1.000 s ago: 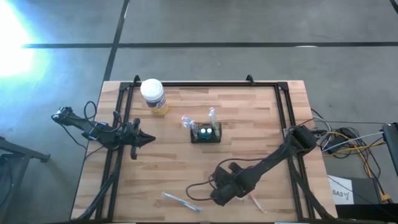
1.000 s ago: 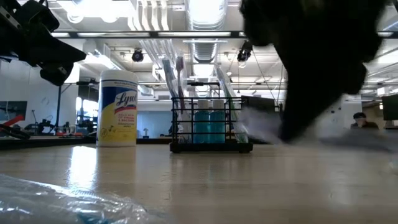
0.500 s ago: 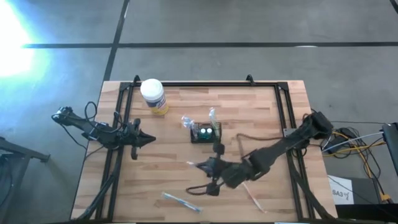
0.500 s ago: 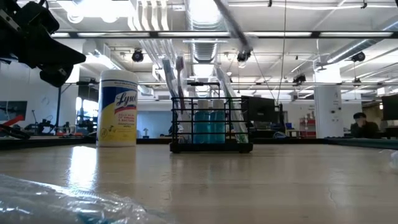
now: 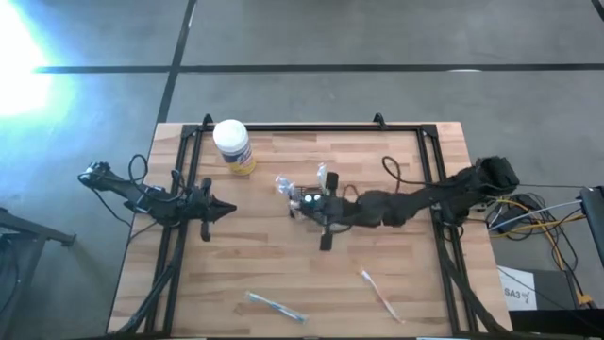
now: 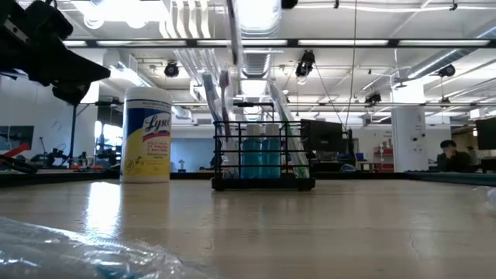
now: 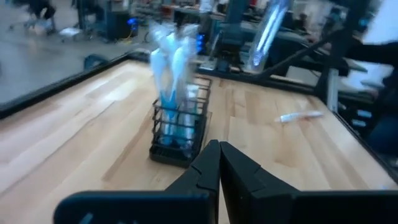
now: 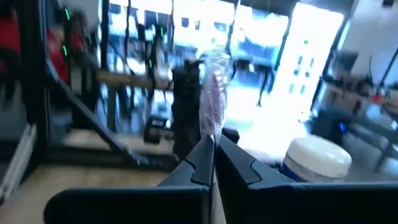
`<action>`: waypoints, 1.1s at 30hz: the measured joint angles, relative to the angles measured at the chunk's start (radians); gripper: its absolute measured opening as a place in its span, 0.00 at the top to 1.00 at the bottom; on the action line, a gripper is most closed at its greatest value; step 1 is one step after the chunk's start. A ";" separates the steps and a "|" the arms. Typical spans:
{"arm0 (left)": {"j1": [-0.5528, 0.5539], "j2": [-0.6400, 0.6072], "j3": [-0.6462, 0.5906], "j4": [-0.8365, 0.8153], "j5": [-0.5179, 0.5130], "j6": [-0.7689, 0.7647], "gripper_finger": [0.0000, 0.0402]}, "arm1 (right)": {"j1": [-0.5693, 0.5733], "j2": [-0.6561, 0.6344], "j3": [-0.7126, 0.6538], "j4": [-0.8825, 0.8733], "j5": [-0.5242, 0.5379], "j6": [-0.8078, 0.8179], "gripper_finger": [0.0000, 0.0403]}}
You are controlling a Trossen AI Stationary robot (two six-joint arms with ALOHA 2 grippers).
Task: Pick & Place toothbrushing station
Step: Put the purple toothbrush into the black mesh organizer
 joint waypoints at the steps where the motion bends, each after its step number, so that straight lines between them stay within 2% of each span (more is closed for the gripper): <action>1: 0.000 0.000 0.001 0.006 0.022 0.032 0.98 | -0.019 0.010 -0.040 0.097 -0.024 0.000 0.98; 5: 0.000 -0.003 0.011 0.011 0.154 0.184 0.99 | -0.074 0.054 -0.152 0.352 -0.079 -0.012 0.98; 9: 0.000 -0.005 0.024 0.054 0.219 0.234 0.99 | -0.100 0.091 -0.190 0.446 -0.095 -0.016 0.98; 15: 0.000 -0.006 0.035 0.149 0.238 0.253 0.99 | -0.123 0.157 -0.197 0.516 -0.086 -0.038 0.98; 19: 0.000 -0.003 0.035 0.192 0.239 0.226 0.99 | -0.123 0.200 -0.179 0.528 -0.010 -0.047 0.98; 25: 0.000 -0.004 0.035 0.200 0.227 0.195 0.98 | -0.125 0.256 -0.153 0.556 0.018 -0.056 0.98; 28: 0.000 -0.003 0.035 0.198 0.207 0.192 0.98 | -0.125 0.290 -0.137 0.558 0.067 -0.052 0.98; 33: 0.000 -0.003 0.034 0.200 0.205 0.193 0.97 | -0.125 0.338 -0.132 0.590 0.076 -0.034 0.98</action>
